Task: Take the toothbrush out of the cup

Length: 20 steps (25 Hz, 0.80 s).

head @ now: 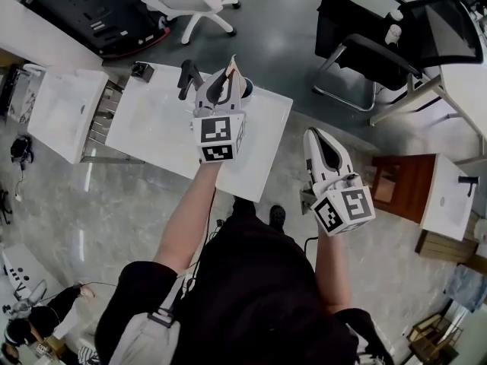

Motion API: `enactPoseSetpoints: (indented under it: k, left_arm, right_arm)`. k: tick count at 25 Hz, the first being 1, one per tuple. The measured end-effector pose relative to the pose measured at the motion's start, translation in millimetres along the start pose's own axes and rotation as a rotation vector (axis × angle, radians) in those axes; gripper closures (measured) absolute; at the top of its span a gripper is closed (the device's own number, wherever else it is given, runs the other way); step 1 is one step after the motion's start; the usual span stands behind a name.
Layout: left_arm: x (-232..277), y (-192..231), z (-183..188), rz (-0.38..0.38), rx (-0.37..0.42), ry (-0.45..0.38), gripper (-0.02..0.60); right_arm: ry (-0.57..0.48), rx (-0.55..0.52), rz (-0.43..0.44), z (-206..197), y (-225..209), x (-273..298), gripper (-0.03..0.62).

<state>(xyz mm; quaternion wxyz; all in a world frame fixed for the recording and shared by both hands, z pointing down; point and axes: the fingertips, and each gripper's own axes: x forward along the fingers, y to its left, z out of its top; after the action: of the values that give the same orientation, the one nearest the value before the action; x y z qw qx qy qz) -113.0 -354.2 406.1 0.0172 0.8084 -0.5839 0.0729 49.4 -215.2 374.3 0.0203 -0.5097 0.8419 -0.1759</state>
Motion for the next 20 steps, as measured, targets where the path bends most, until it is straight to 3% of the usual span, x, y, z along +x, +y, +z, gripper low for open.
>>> enactPoseSetpoints:
  k: [10, 20]
  left_arm:
    - [-58, -14, 41, 0.022, -0.162, -0.079, 0.537]
    - [-128, -57, 25, 0.013, -0.377, -0.039, 0.538]
  right_arm:
    - [-0.041, -0.009, 0.068, 13, 3, -34, 0.563]
    - [-0.010, -0.014, 0.178, -1, 18, -62, 0.563]
